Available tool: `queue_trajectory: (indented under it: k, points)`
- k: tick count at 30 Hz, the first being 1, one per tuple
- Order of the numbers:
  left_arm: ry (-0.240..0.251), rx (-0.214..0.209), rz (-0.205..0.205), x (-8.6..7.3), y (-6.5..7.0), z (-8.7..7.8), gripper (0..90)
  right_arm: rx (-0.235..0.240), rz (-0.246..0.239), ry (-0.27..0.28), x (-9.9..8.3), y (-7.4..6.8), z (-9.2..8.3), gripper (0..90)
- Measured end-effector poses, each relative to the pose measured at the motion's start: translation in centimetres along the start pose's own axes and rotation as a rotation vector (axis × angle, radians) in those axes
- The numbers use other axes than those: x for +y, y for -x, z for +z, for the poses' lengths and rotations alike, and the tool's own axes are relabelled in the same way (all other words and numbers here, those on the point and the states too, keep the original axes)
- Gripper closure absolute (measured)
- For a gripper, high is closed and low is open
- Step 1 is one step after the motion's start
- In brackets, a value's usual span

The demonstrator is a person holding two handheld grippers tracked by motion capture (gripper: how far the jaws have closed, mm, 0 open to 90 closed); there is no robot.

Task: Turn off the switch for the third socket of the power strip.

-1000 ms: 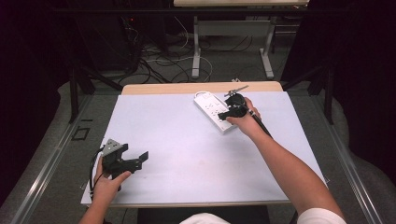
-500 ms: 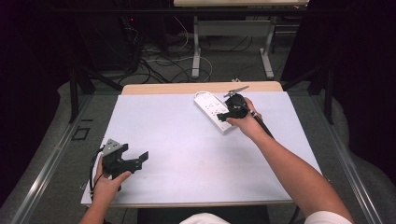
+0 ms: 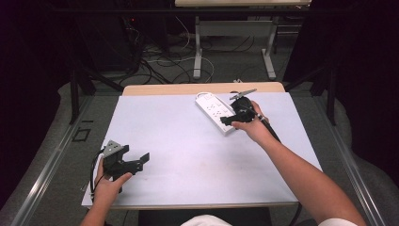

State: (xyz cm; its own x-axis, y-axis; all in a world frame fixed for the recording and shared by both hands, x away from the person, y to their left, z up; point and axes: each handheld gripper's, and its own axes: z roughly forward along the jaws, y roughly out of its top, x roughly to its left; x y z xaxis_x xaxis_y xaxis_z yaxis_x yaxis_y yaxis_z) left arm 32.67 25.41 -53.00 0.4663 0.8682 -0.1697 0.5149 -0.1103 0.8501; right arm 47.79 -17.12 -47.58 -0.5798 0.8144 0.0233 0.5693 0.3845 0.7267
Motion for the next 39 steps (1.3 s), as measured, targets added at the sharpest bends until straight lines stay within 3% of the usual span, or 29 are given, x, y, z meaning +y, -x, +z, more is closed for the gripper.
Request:
queue_trajectory:
  k: [3, 10, 23, 31, 39]
  points:
    - [0.001, 0.0, -0.001, 0.0, 0.0, 0.0, 5.4, -0.02, 0.008, 0.015, -0.4, -0.1, -0.4, 20.3]
    - [0.0, 0.0, -0.001, 0.0, 0.0, 0.0, 5.4, -0.005, 0.043, 0.036, -1.1, 0.0, -1.8, 18.1]
    - [0.004, -0.001, -0.001, 0.0, 0.0, -0.1, 5.4, -0.034, 0.039, 0.05, -2.0, 0.0, -3.6, 13.8]
    - [0.007, -0.003, -0.003, 0.0, 0.1, -0.1, 5.4, -0.056, 0.046, 0.068, -2.7, -0.2, -4.7, 2.3]
    - [0.004, -0.004, 0.003, 0.1, 0.0, -0.2, 5.4, -0.058, 0.044, 0.083, -3.4, -0.7, -5.9, 0.0]
